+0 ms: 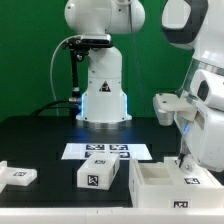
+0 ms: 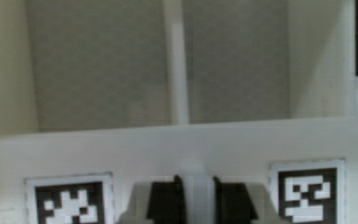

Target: Assemble cabinet

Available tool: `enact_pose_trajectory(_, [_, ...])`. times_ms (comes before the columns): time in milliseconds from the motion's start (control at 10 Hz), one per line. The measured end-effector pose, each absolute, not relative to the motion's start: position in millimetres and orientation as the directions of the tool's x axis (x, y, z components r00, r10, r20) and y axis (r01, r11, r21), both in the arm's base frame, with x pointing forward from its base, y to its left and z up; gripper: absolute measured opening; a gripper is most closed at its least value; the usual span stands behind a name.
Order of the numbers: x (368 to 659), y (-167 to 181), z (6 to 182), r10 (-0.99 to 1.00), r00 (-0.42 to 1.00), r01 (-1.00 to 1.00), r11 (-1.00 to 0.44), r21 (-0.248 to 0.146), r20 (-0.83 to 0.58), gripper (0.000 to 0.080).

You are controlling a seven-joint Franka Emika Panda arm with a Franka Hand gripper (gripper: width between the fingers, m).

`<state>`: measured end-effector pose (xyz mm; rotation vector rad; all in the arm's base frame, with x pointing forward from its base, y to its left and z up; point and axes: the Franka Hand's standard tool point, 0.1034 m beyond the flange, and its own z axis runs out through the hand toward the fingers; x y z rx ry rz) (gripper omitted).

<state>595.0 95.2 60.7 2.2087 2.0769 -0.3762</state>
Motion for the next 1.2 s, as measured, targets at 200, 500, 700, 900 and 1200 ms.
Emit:
enact_pose_trajectory(200, [594.9,95.1,60.8,0.970,0.048,0.992,-0.075,-0.104,-0.237,0.0071])
enact_pose_trajectory(500, [594.8,93.6,59.9,0.970,0.052,0.991,-0.079,-0.105,-0.238,0.0427])
enact_pose_trajectory(700, [593.2,90.1,77.6,0.963,0.078,0.987,-0.111,-0.118,-0.257,0.0623])
enact_pose_trajectory(900, [589.2,73.4,106.9,0.960,0.074,0.988,-0.108,-0.113,-0.271,0.0758])
enact_pose_trajectory(1200, [579.8,62.5,106.5,0.956,0.095,0.984,-0.133,-0.122,-0.277,0.0797])
